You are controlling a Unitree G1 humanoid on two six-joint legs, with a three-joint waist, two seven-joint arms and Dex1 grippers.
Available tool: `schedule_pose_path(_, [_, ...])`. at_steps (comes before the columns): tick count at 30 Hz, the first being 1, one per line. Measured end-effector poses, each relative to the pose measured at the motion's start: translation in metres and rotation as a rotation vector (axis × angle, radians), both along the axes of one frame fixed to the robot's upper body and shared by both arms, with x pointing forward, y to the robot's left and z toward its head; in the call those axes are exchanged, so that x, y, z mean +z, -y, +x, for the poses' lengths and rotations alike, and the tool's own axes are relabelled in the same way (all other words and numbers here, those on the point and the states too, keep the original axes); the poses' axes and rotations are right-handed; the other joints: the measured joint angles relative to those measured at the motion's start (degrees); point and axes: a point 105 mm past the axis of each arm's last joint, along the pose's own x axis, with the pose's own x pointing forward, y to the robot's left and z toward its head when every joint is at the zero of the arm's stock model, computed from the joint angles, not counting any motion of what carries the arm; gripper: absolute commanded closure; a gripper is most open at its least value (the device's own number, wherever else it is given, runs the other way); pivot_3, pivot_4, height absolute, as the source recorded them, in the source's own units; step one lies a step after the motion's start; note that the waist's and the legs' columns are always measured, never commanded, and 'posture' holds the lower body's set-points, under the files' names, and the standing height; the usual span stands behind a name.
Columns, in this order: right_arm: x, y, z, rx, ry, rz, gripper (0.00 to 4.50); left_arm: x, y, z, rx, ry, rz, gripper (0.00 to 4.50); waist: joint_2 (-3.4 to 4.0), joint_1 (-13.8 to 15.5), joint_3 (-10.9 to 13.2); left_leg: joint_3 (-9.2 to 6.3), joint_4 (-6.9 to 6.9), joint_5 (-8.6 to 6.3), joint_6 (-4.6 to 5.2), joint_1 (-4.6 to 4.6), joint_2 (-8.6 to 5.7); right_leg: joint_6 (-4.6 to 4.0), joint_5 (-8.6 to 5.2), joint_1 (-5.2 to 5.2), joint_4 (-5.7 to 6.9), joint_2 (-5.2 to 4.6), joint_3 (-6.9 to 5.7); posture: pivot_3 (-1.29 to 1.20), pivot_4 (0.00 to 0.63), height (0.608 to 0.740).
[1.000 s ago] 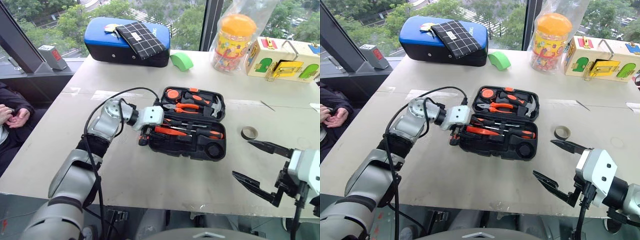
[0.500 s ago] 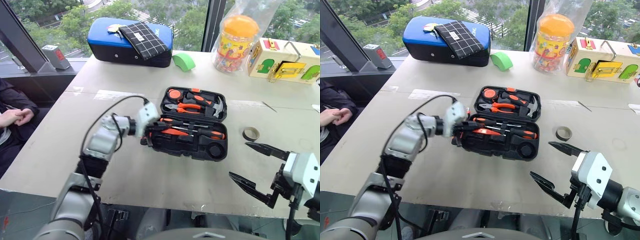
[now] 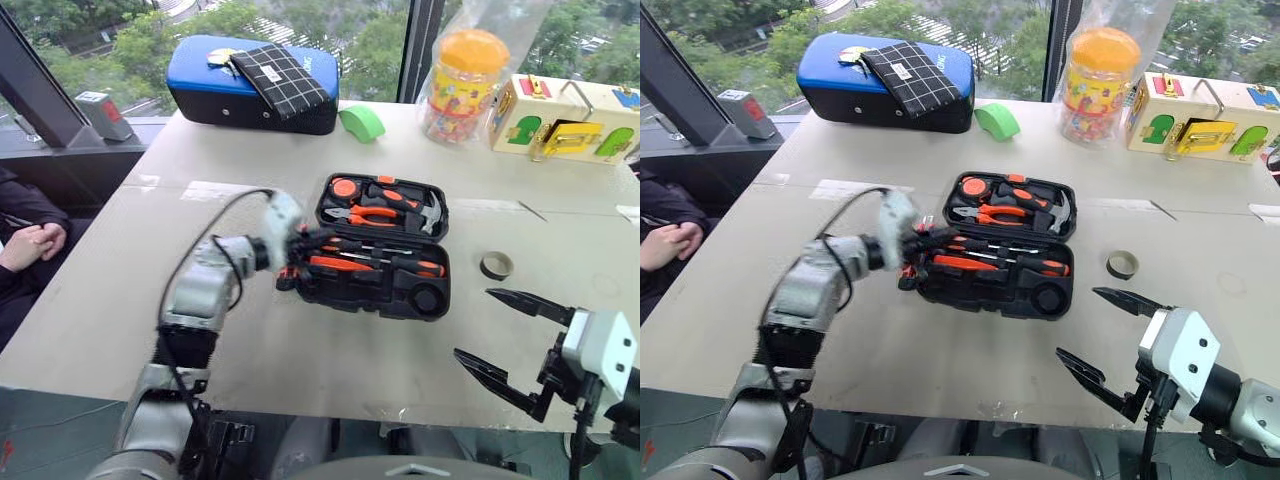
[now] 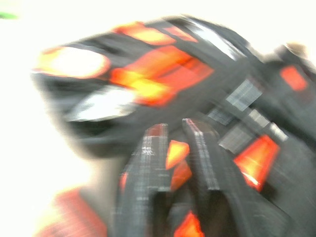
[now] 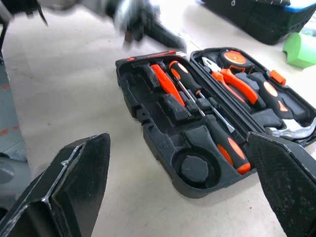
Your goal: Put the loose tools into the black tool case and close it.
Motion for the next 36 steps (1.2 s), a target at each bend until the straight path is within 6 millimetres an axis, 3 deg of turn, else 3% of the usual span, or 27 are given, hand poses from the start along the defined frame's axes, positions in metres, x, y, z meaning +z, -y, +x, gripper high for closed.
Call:
schedule_pose_path(3, [0.001, -0.002, 0.003, 0.016, 0.011, 0.006, 0.0, -0.002, -0.024, -0.002, 0.191, -0.036, 0.011, 1.64, 0.03, 0.1, 0.0, 0.02, -0.03, 0.0, 0.0, 0.04, -0.07, 0.01, 0.0, 0.06, -0.03, -0.04, 0.04, 0.0, 0.15, 0.74])
schedule_pose_path(5, [0.003, -0.005, 0.008, 0.035, 0.027, 0.016, 0.0, -0.028, -0.035, -0.009, 0.338, -0.145, 0.042, 0.78, -0.02, 0.4, 0.1, 0.0, -0.02, 0.0, 0.0, 0.03, -0.16, 0.0, 0.0, 0.08, -0.04, -0.08, 0.04, 0.0, 0.15, 0.74])
schedule_pose_path(7, [0.003, -0.004, 0.01, 0.036, 0.026, 0.018, 0.0, -0.036, -0.031, -0.01, 0.357, -0.184, 0.042, 0.03, -0.13, 0.9, 0.1, -0.01, 0.04, 0.0, 0.0, 0.02, -0.2, 0.0, 0.0, 0.11, -0.04, -0.09, 0.03, 0.0, 0.15, 0.74])
schedule_pose_path(11, [0.003, -0.005, 0.012, 0.063, 0.024, 0.008, 0.0, -0.04, -0.016, -0.014, 0.363, -0.224, 0.07, 0.03, -0.17, 1.4, 0.2, 0.02, 0.14, 0.0, 0.0, 0.01, -0.21, -0.01, 0.0, 0.12, -0.03, -0.11, 0.08, 0.0, 0.15, 0.74])
schedule_pose_path(26, [-0.002, -0.001, 0.013, 0.044, 0.0, 0.005, 0.0, -0.047, -0.008, -0.013, 0.375, -0.243, 0.197, 0.03, -0.13, 1.5, 0.1, 0.04, 0.0, -0.01, -0.03, 0.04, -0.2, -0.04, -0.01, 0.1, -0.05, -0.13, 0.1, 0.0, 0.15, 0.74])
schedule_pose_path(36, [-0.003, -0.001, 0.012, 0.042, -0.003, -0.003, 0.0, -0.038, -0.033, -0.012, 0.412, -0.18, 0.294, 0.03, -0.08, 1.3, 0.2, 0.04, -0.05, -0.01, -0.03, 0.03, -0.14, -0.14, -0.07, 0.03, -0.06, -0.12, 0.11, 0.0, 0.15, 0.74])
